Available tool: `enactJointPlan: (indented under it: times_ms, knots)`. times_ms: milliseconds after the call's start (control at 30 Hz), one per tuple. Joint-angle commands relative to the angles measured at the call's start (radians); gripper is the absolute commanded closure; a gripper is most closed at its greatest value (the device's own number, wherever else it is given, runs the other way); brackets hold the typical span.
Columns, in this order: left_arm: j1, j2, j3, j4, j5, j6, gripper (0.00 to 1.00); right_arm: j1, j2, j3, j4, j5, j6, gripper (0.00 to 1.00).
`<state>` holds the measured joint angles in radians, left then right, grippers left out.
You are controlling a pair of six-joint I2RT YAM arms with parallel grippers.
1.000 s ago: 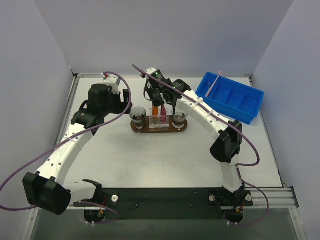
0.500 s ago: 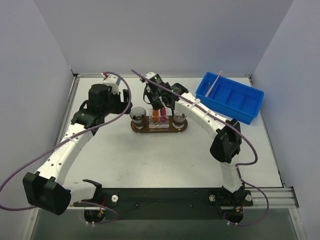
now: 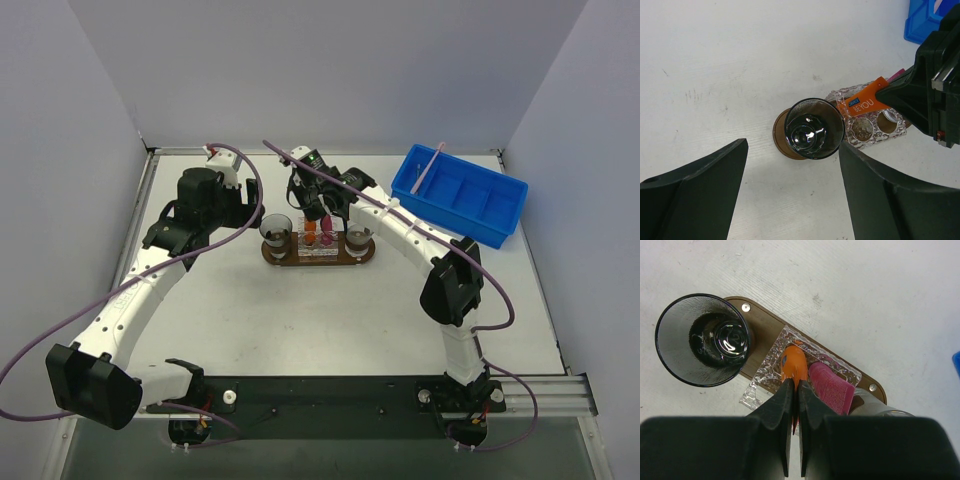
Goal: Prepare toiletry sets of a toothbrush and toothpaste on the tray
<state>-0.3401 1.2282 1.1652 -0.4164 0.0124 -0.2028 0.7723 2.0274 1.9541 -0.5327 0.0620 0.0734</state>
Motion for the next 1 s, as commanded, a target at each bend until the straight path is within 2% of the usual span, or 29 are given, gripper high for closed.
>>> enactJointPlan:
  times_ms: [0, 333, 533, 700, 967]
  knots:
    - [0.006, 0.005, 0.034, 0.008, -0.005, 0.009, 0.16, -0.007, 0.002, -0.009, 0.020, -0.014, -0.001, 1.00]
    - [0.006, 0.007, 0.034, 0.008, -0.005, 0.011, 0.16, -0.013, 0.001, -0.015, 0.020, -0.027, 0.008, 0.83]
    - [0.006, 0.004, 0.033, 0.005, -0.005, 0.009, 0.16, -0.011, -0.019, -0.004, 0.020, -0.016, 0.002, 0.76]
    - [0.006, -0.003, 0.022, 0.005, -0.032, 0.016, 0.16, -0.007, -0.048, 0.020, 0.014, -0.016, -0.004, 0.61]
    - [0.006, 0.025, 0.048, 0.001, -0.029, 0.011, 0.16, -0.002, -0.127, 0.066, 0.010, 0.013, -0.004, 0.54]
